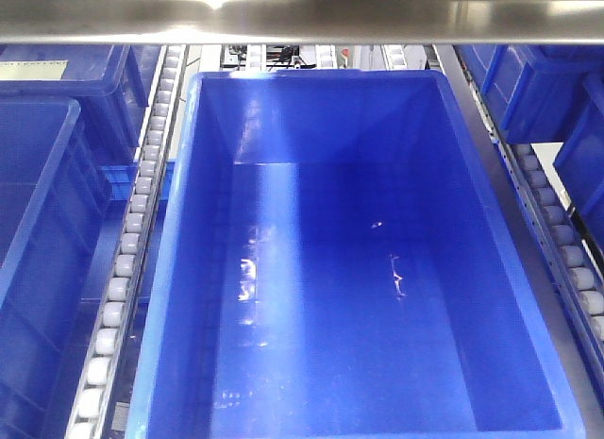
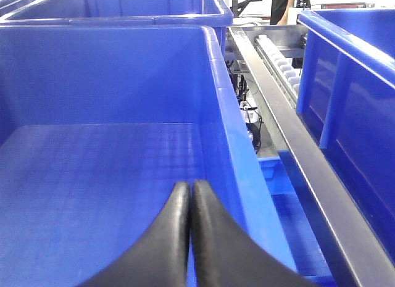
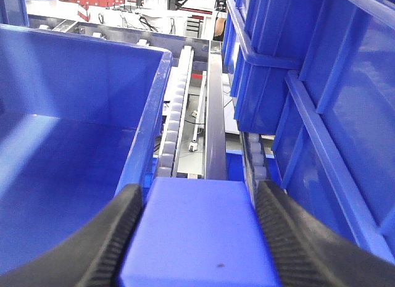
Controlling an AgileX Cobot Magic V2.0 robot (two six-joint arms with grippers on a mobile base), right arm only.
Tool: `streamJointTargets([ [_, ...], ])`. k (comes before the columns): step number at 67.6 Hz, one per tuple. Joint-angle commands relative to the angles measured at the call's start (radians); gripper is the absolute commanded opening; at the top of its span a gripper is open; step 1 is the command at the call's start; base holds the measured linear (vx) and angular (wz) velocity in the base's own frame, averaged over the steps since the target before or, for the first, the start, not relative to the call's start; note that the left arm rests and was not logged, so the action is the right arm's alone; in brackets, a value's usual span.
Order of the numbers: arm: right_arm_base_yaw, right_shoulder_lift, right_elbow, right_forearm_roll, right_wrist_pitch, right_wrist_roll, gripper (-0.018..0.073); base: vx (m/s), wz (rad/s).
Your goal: Pour parts from conveyor to right shelf
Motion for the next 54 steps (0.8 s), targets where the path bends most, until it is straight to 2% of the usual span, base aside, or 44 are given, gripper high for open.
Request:
streamJointTargets([
  [1,-0.003,0.015,-0.026,0.011,-0.074,-0.003,-0.0006,0.03,0.02],
  [38,0.000,0.015,-0.026,0.015,-0.075,0.000,-0.0006,0.00,0.01],
  [54,0.057,0.015,-0.026,0.018,-0.075,0.000,-0.0006,0.00,0.00],
])
